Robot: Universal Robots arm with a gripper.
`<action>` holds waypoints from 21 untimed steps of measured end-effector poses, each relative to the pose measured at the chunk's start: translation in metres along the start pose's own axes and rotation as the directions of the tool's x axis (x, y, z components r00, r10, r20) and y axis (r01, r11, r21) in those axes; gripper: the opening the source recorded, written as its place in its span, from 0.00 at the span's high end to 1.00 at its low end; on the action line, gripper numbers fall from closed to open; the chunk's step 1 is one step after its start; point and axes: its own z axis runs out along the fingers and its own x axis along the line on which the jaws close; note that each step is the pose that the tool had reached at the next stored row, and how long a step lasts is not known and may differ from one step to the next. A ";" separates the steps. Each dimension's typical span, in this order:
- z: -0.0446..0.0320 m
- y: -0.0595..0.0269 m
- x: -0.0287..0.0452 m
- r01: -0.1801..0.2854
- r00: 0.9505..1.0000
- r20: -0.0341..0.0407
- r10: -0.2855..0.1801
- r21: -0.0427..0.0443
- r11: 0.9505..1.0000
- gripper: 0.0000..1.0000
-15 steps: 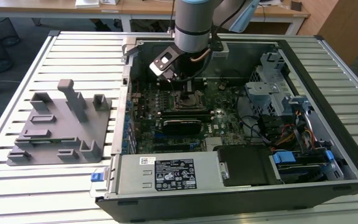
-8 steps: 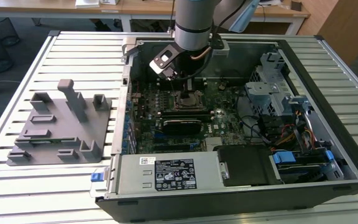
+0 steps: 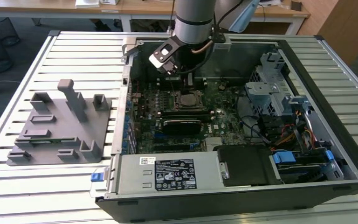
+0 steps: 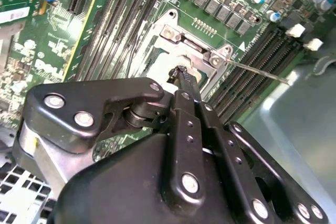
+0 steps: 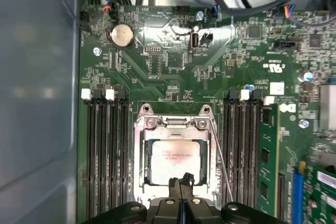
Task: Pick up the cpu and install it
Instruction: 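Install the first cpu locking lever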
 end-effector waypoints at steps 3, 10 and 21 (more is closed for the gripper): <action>-0.0089 -0.0001 -0.0001 0.000 1.000 0.001 0.000 0.000 1.000 0.88; -0.0336 -0.0004 0.0000 -0.001 1.000 0.003 0.001 0.000 1.000 0.88; -0.0515 -0.0006 -0.0001 -0.003 1.000 0.004 0.003 0.000 1.000 0.88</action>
